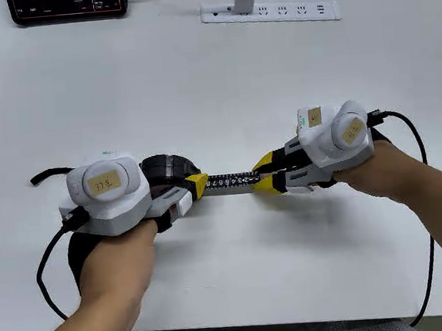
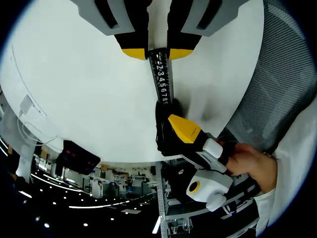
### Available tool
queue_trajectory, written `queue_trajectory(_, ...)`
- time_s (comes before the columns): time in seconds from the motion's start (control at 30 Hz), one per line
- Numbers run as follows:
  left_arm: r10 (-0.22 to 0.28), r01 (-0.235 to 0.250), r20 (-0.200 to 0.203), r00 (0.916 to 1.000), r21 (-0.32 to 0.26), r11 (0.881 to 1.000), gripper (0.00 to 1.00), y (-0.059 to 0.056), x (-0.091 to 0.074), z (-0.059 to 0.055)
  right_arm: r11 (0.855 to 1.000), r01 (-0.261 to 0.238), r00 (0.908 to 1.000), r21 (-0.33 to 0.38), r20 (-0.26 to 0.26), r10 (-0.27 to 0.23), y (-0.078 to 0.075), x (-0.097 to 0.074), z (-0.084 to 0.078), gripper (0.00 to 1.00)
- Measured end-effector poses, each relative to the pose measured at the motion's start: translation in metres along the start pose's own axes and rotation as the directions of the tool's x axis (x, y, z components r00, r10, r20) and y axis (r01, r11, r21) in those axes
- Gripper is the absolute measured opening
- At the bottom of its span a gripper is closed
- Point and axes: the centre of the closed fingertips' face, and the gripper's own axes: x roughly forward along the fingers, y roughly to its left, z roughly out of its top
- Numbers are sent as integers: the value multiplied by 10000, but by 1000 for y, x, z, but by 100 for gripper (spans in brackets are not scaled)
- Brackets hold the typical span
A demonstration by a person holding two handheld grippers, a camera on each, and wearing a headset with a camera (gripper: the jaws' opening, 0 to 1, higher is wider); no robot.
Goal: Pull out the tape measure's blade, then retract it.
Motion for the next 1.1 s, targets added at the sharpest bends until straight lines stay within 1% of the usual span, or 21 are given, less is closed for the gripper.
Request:
queue_trajectory(0.57, -38, 38, 15, 10000, -83, 10000, 58, 0, 0, 0, 9998, -168, 9998, -92, 139, 169, 1, 14, 10, 10)
queue_trajectory(1.1, -76, 76, -3, 10000, -140, 9999, 58, 0, 0, 0, 9991, -399, 9983, -140, 408, 404, 7, 33, 27, 10)
